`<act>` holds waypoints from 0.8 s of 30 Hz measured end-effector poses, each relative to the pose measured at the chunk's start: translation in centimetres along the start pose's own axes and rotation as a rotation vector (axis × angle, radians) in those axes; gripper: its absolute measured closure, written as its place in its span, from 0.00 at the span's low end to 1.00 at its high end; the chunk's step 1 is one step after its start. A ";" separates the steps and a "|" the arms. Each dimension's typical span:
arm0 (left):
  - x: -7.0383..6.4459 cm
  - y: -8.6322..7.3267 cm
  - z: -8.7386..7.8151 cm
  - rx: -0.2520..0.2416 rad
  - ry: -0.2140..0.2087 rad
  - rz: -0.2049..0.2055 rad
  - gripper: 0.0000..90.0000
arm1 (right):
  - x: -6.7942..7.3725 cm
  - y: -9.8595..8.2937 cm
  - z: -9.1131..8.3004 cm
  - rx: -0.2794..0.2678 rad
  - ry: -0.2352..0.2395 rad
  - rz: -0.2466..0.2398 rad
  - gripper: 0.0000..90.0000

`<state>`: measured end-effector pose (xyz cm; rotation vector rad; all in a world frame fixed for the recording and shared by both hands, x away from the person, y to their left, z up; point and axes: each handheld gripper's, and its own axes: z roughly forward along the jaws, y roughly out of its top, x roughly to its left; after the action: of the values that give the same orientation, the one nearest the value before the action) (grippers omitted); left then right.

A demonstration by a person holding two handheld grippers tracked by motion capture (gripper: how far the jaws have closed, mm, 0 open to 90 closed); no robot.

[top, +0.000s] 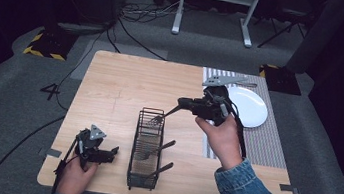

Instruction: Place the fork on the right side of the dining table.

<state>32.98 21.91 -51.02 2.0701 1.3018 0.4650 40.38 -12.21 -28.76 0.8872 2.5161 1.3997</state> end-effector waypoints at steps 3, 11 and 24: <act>0.0 0.0 0.0 0.001 0.000 0.001 0.12 | -0.2 0.1 -0.9 -0.010 -0.006 0.003 0.97; 0.0 0.0 0.0 0.001 0.001 0.000 0.12 | -1.1 0.1 -3.4 -0.054 -0.012 0.030 0.97; 0.0 0.0 0.0 0.001 0.001 0.000 0.12 | -2.9 -1.3 -7.1 -0.106 -0.047 0.079 0.97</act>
<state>32.97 21.91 -51.02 2.0712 1.3023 0.4657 39.49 -19.50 -26.27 0.9963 2.3726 1.5018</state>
